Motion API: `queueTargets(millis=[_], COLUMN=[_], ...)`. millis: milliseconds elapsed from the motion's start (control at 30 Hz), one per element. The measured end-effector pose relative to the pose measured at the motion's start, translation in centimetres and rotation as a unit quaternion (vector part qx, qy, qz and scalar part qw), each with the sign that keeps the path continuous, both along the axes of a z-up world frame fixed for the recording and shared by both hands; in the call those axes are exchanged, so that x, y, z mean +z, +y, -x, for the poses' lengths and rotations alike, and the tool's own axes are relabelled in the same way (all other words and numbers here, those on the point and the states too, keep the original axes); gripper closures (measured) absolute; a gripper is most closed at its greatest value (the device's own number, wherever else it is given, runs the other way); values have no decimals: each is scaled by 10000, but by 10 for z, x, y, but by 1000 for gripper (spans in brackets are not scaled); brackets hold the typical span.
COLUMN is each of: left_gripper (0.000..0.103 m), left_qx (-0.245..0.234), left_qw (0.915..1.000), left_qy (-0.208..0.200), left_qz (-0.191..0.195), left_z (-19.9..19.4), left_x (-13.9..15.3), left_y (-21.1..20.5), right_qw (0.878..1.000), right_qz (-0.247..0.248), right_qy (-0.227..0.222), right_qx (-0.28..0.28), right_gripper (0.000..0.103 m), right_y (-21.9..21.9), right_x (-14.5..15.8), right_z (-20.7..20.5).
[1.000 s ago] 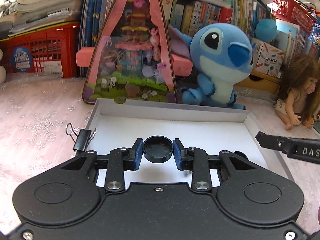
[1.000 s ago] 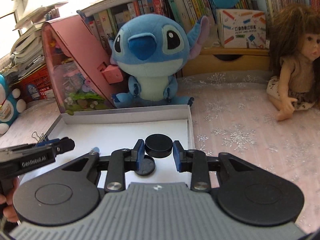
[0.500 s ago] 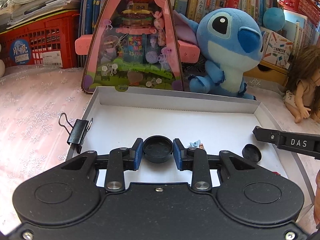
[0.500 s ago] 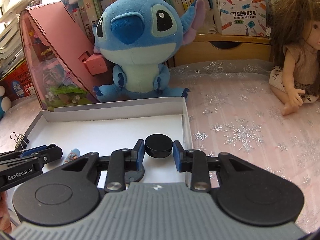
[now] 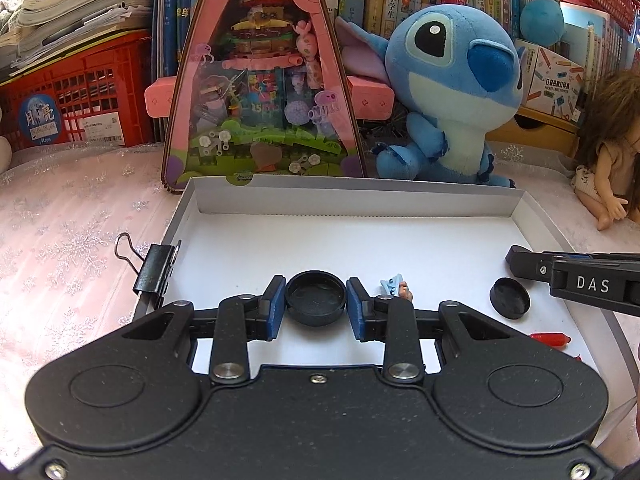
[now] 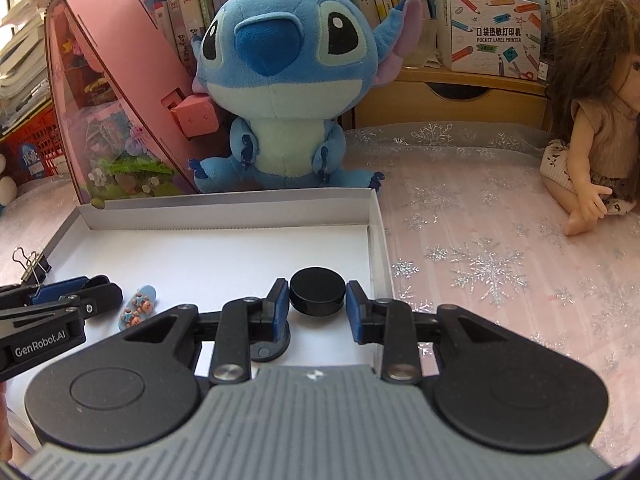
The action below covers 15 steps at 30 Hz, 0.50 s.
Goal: Organize rigid objects
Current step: 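Carry both black lids over the white tray with both tools, then open both tools to drop the two lids into the tray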
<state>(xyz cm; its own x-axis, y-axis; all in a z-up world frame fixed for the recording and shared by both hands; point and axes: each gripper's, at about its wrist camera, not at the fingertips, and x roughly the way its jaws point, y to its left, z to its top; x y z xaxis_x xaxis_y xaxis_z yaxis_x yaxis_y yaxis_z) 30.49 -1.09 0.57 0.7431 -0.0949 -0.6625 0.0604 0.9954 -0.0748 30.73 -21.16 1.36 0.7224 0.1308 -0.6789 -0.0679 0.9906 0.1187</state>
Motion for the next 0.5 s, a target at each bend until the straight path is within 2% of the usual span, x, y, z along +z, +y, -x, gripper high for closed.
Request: queueTargets(millis=[33, 67, 133, 233, 333, 433, 500], left_gripper=[70, 63, 57, 53, 45, 34, 32], left_qx=[4, 1, 24, 61, 13, -82, -179], left_qw=[10000, 9999, 9997, 9993, 9989, 9983, 9976], left_qy=[24, 48, 23, 1, -99, -283, -399], left_qz=[46, 114, 245, 374, 464, 512, 537], left_z=[0, 1, 3, 11, 25, 46, 63], left_x=[1, 2, 5, 11, 19, 26, 28], left_y=[1, 3, 6, 10, 11, 8, 5], right_qw=[10000, 10000, 9999, 9994, 9987, 9978, 9971], right_qz=[-19, -27, -78, -202, -277, -345, -382], right_qy=[-25, -57, -120, -224, -371, -539, -654], right_qx=[-26, -52, -74, -154, -196, -152, -117], right_gripper=[60, 60, 60, 59, 49, 44, 41], right_y=[-1, -2, -4, -11, -17, -21, -23], right_x=[1, 3, 8, 16, 26, 33, 35], right_z=[1, 2, 5, 13, 28, 50, 68])
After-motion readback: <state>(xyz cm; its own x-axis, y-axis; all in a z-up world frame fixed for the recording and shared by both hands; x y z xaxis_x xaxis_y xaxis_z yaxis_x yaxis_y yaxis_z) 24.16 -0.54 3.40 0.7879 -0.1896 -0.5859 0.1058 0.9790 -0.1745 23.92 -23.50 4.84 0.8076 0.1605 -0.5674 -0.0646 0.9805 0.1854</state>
